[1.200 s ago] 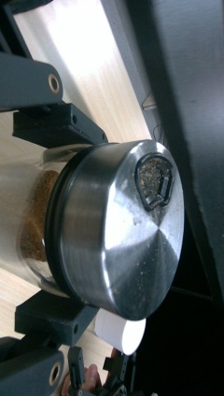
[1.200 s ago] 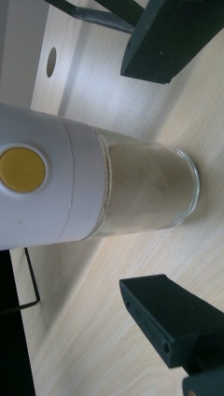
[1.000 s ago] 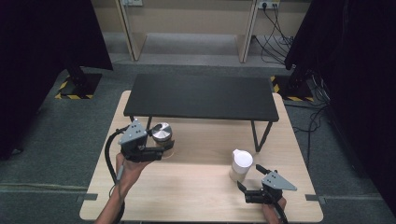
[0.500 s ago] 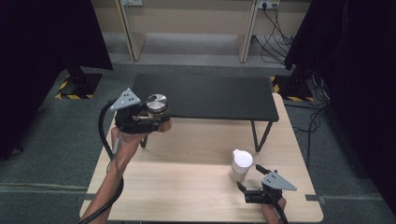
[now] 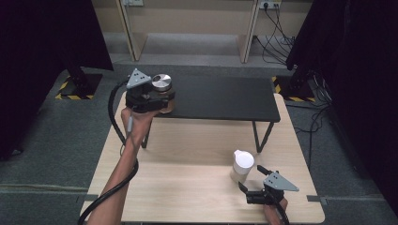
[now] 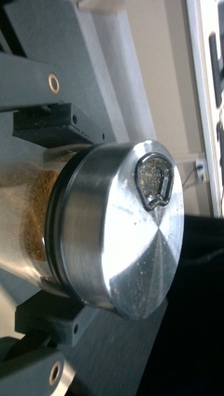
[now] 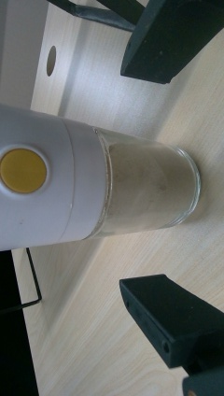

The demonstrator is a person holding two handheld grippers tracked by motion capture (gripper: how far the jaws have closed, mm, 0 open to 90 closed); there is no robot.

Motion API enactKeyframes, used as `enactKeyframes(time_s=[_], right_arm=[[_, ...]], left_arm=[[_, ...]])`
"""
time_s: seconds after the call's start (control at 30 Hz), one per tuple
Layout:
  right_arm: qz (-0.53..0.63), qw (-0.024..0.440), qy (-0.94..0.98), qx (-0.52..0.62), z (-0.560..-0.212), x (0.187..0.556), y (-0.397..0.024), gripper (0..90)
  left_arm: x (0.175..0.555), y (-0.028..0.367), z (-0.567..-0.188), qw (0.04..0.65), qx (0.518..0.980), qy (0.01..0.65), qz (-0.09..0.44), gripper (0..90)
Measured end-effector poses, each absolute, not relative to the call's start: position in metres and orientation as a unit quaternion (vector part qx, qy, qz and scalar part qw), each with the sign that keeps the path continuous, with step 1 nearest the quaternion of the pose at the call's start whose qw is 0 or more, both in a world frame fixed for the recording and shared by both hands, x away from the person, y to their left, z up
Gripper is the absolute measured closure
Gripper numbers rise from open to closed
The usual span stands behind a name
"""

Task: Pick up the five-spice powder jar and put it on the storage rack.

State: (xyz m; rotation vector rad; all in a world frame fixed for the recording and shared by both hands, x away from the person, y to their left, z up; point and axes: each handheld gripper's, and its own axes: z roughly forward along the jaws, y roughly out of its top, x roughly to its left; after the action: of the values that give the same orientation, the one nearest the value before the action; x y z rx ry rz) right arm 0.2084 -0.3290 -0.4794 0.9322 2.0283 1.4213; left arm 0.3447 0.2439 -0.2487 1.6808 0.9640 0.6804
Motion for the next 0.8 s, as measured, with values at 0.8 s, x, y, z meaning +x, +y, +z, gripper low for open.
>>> enactKeyframes(time_s=[0.8], right_arm=[[0.525,0.243,0.741,0.340,-0.480,0.209,-0.331,1.3]], left_arm=[[0.366,0.223,-0.278,0.509,0.662,0.449,0.317,31.0]])
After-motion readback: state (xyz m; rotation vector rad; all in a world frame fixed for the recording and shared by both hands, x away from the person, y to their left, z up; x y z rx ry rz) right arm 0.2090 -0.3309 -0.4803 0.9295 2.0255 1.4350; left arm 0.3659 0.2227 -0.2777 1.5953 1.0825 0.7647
